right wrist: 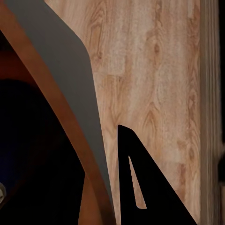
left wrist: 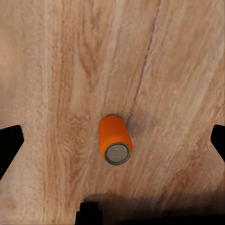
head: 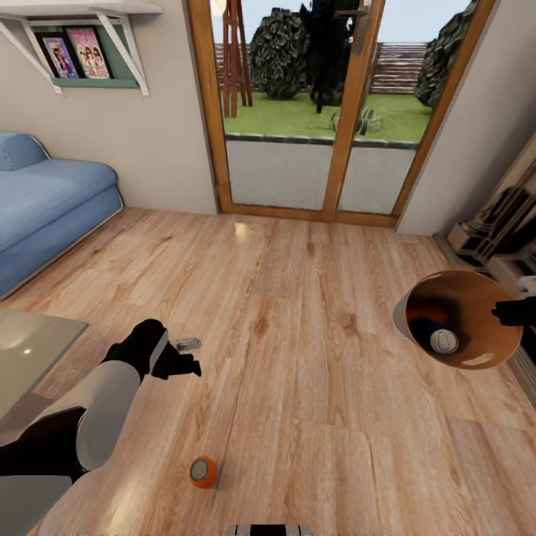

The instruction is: Put the three can of soda from the living room inside the tash can in the kitchen.

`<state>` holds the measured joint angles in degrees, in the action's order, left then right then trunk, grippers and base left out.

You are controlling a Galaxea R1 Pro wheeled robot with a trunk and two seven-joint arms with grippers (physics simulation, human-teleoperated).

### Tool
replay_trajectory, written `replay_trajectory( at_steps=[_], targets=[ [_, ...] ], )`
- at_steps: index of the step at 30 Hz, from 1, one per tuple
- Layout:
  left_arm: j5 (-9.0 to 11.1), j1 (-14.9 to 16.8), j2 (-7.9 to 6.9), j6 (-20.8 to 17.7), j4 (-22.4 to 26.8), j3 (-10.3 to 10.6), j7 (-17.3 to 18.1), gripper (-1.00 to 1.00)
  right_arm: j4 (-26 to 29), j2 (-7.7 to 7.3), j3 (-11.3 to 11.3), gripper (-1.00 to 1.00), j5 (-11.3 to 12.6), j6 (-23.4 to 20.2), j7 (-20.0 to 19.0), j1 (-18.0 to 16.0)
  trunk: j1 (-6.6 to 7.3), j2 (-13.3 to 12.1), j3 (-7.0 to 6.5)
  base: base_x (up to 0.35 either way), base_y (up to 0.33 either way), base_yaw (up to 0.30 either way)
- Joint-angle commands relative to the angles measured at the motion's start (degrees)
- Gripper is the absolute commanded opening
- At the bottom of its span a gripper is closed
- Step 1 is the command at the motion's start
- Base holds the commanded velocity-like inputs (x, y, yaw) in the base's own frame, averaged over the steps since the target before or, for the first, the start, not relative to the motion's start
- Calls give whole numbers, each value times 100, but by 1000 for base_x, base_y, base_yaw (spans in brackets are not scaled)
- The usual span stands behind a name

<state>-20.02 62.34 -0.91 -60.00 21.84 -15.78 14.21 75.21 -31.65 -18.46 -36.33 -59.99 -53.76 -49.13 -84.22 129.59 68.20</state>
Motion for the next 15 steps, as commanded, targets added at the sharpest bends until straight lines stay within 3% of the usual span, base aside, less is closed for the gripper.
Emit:
replay_trajectory(
  at_steps=[1,15],
  targets=[
    [4,0,1,0,-5,-2,-70,100,-1,0,3,-100,29,-1,-2,-6,-21,42,27,0,0,0],
    [0,-1,9,0,-3,-4,-191,100,-16,1,17,-100,23,-1,1,-9,-329,604,403,0,0,0]
  ],
)
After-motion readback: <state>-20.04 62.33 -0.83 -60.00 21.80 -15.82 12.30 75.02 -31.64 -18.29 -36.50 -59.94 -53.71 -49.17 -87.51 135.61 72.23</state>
